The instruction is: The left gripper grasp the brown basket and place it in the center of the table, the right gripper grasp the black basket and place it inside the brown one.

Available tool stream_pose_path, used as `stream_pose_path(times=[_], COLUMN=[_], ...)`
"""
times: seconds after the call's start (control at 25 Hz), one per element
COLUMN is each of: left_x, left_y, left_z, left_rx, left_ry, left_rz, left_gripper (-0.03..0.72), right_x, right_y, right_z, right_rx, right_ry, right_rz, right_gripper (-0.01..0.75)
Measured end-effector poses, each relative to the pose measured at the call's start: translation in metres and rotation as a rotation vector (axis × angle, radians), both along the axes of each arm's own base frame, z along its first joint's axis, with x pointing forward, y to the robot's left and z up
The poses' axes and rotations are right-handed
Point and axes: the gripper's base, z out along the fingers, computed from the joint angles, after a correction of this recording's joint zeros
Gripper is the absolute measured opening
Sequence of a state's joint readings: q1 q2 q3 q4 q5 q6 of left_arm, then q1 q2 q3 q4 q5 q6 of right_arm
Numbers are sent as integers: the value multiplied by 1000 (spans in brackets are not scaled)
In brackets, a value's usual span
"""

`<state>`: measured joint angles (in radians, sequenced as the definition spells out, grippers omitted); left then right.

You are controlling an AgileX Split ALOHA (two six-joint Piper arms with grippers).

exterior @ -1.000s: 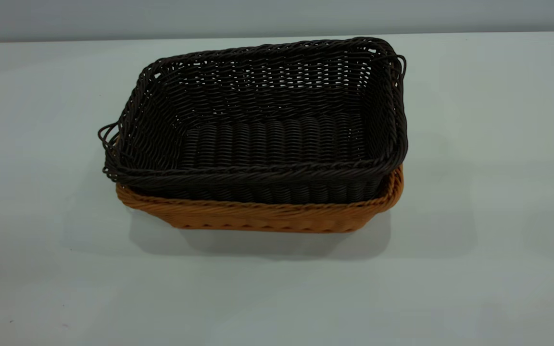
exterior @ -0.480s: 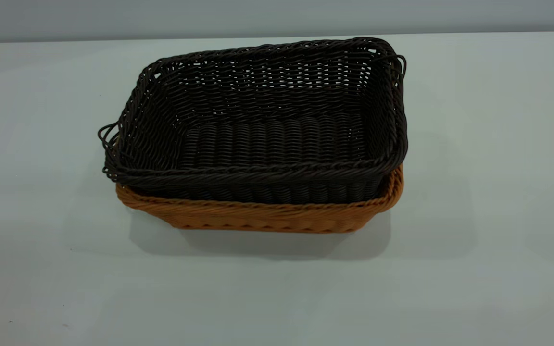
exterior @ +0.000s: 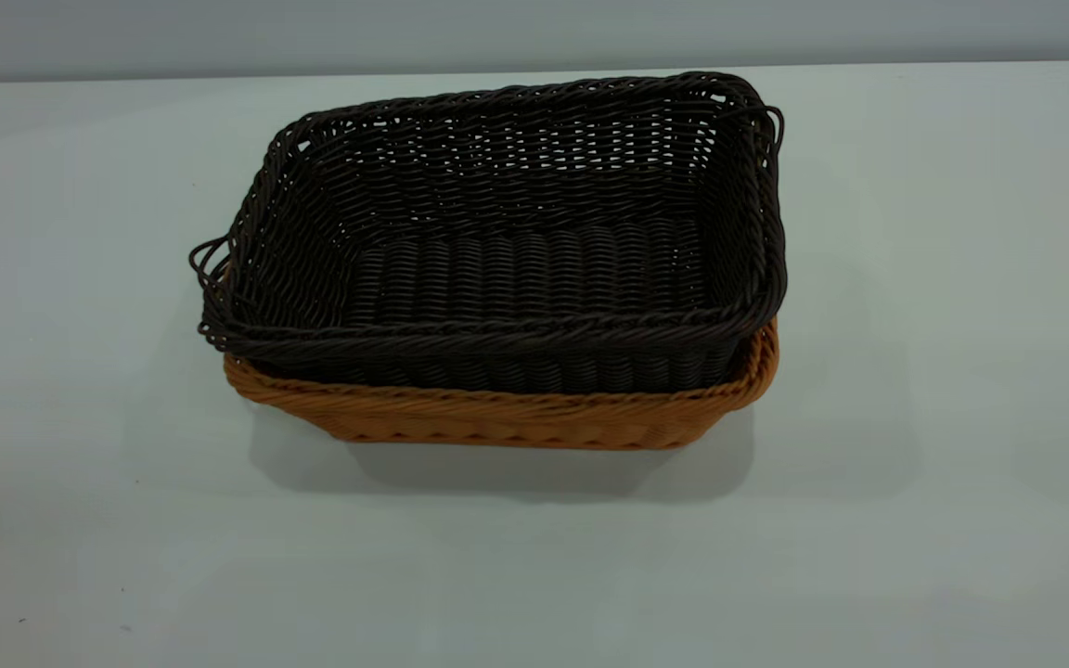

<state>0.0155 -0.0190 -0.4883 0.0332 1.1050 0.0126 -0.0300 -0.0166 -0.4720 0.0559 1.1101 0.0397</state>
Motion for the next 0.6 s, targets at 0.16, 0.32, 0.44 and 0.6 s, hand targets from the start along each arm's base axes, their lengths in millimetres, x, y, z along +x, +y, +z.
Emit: stream_pose_path(times=[0.16,0.32,0.44,0.6], left_x=[0,0,0,0], left_y=[0,0,0,0], left_z=[0,0,0,0], left_rx=[0,0,0,0], left_ry=[0,0,0,0], left_rz=[0,0,0,0], left_gripper=[429,429,429,429], right_x=[0,0,0,0], right_y=[0,0,0,0], right_z=[0,0,0,0], right_rx=[0,0,0,0], right_ry=[0,0,0,0], right_rz=[0,0,0,0], right_gripper=[508,484,466,443])
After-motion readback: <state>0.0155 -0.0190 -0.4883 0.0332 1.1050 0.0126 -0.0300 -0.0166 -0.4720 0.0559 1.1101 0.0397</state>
